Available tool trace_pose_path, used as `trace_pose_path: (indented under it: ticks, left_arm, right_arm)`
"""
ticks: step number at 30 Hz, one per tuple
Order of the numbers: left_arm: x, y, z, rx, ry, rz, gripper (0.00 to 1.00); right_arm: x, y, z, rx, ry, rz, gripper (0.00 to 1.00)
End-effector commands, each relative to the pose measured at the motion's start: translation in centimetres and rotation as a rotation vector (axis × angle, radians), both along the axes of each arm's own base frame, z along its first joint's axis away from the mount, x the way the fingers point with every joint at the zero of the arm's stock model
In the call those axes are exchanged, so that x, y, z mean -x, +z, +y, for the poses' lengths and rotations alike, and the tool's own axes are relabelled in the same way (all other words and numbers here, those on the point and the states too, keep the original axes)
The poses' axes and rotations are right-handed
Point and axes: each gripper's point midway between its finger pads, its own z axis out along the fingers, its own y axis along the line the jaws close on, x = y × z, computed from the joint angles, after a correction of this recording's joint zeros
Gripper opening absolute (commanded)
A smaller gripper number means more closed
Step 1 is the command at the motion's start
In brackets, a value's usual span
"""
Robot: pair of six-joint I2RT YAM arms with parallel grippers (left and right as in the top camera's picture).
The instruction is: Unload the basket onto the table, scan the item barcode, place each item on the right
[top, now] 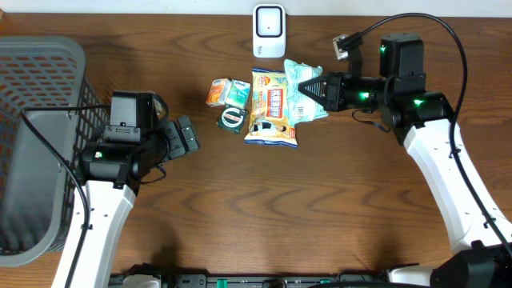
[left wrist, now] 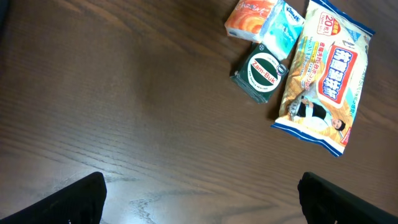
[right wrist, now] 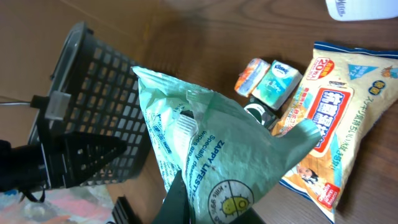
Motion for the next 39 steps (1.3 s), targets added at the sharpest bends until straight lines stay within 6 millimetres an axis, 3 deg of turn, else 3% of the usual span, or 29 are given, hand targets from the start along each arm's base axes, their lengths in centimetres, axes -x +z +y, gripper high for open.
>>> trace_pose_path:
  ticks: [1,5,12,15,22,25,31,35,39]
  left_arm:
    - [-0.2,0.2,0.4,-0.012,0.01,-0.005,0.98]
    - [-0.2,0.2,0.4,-0.012,0.01,-0.006,0.98]
    - [-0.2,0.2,0.4,-0.012,0.01,-0.006,0.98]
    - [-0.2,0.2,0.4,-0.012,0.01,-0.005,0.98]
    - [-0.2,0.2,0.4,-0.012,0.01,-0.006,0.98]
    - [-0.2,0.2,0.4,-0.012,0.01,-0.006,0.98]
    - [-0.2,0.2,0.4,-0.012,0.01,-0.006,0.98]
    - [-0.2,0.2,0.4,-0.012,0.01,-0.006,0.98]
    - [-0.2,0.2,0.4,-0.012,0.01,-0.005,0.98]
  right_arm:
    - [-0.3,-0.5,-0.7,0.062,-0.064,0.002,0.02]
    - [-1.7,-4.8,-4.7,0.364,-0.331,0.061,0.02]
    - [-2.0,-7.4,-10.9,0.809,-0.616,0.018,0.02]
    - [-2.1,-8.7,-12.4,0.945,-0.666,0.023,0.01]
    - [-2.1,-14.4,-15.8,1.256,-0.687,0.111,0.01]
    - [-2.2,-15.7,-17.3,1.387,-0.701,0.111,0.01]
    - [-2.0,-19.2,-17.7,1.49,-0.618,0.16,0.01]
    - [-1.7,-22.9,-17.8,1.549,-0.553,0.213,0.01]
    - [-1.0,-23.9,-17.4,1.582,-0.507,0.234,0.11]
